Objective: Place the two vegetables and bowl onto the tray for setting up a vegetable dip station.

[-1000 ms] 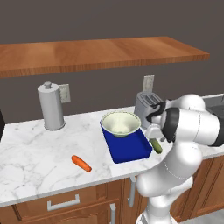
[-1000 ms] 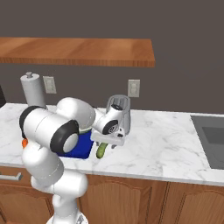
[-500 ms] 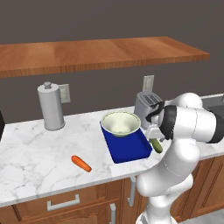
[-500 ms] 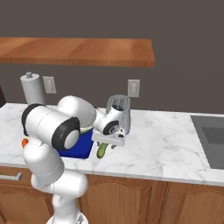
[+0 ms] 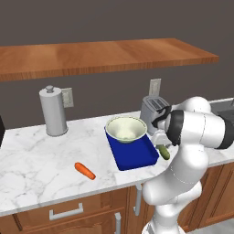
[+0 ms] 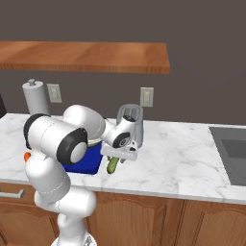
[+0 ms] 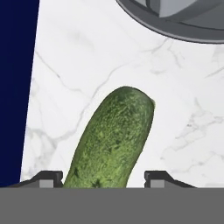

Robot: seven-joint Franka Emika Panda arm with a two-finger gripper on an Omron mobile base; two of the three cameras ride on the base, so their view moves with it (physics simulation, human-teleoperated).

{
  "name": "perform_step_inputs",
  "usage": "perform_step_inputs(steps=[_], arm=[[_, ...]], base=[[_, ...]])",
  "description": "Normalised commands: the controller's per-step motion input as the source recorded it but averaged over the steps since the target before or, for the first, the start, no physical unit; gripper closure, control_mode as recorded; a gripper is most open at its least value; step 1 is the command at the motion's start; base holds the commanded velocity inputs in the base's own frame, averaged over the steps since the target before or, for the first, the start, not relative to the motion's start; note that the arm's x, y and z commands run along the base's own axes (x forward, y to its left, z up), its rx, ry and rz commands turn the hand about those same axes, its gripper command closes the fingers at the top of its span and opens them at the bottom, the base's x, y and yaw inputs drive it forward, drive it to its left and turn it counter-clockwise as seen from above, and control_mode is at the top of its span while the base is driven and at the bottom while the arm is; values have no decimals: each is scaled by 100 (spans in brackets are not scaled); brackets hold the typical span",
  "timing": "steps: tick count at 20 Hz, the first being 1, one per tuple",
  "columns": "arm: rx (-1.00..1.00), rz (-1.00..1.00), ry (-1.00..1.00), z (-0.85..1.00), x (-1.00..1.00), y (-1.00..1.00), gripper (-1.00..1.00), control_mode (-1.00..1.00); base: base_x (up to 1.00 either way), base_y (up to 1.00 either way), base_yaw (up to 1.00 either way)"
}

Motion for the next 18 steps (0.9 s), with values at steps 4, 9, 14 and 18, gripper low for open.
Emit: perform_step_inputs(steps=[4,9,14,18], arm=[[0,0,0,-5,0,0,100,-100],[0,-1,1,-7,0,0,100,-100],[3,-8,0,18,-10,-2,100,-100],[3,-21,0,31,-20,-9,100,-100]], base=[[0,0,0],[0,0,0],[0,0,0],[0,0,0]])
